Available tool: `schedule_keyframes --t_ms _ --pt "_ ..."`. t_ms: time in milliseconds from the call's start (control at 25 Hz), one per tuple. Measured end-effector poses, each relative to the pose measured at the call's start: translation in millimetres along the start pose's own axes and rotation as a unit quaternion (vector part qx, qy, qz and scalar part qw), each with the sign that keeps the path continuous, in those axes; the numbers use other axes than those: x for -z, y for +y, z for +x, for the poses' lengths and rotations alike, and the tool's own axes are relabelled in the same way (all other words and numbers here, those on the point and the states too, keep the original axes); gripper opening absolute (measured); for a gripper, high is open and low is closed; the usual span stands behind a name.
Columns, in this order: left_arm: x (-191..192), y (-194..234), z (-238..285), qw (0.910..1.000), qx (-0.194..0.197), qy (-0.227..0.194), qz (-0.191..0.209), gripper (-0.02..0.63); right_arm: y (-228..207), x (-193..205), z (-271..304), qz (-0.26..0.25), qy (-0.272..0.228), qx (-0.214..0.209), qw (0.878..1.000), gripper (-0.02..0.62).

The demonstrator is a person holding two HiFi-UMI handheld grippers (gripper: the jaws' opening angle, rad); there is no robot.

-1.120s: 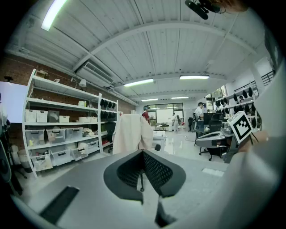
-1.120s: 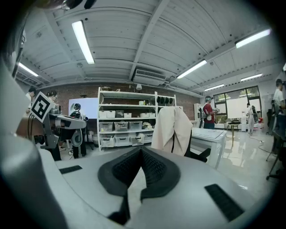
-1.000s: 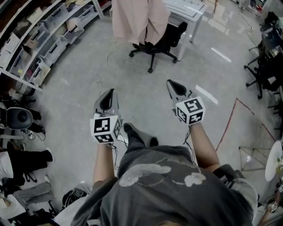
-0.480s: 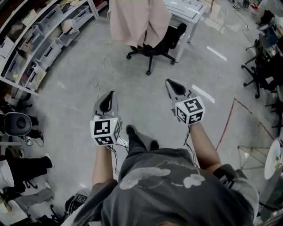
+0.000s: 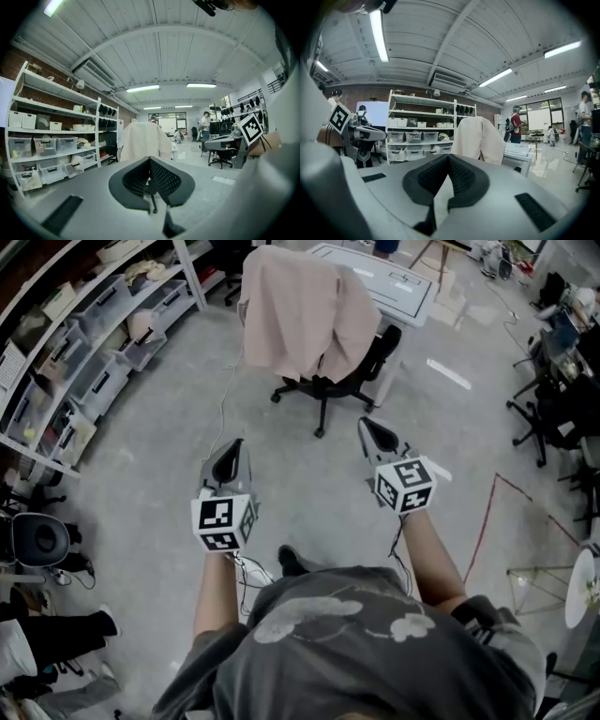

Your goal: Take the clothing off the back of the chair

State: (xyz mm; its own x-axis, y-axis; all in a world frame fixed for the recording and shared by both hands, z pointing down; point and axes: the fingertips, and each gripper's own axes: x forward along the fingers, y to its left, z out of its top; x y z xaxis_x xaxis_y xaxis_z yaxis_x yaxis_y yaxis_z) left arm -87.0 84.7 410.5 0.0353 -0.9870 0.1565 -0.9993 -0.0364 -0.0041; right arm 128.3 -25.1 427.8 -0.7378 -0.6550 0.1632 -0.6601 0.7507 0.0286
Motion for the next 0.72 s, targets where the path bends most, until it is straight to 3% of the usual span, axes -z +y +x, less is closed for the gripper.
schedule_keyframes --t_ms 360,720 --pt "-13.7 87.4 46.8 0.9996 0.023 -0.014 -0.001 0.0 -0.6 -25.1 77.8 -0.015 -0.011 0.061 0.998 -0.008" --pt "-1.6 131.4 96.1 0.9993 0.031 0.005 -0.022 0.0 -17.6 -21.7 136.3 0.003 0.007 0.084 0.996 -0.008"
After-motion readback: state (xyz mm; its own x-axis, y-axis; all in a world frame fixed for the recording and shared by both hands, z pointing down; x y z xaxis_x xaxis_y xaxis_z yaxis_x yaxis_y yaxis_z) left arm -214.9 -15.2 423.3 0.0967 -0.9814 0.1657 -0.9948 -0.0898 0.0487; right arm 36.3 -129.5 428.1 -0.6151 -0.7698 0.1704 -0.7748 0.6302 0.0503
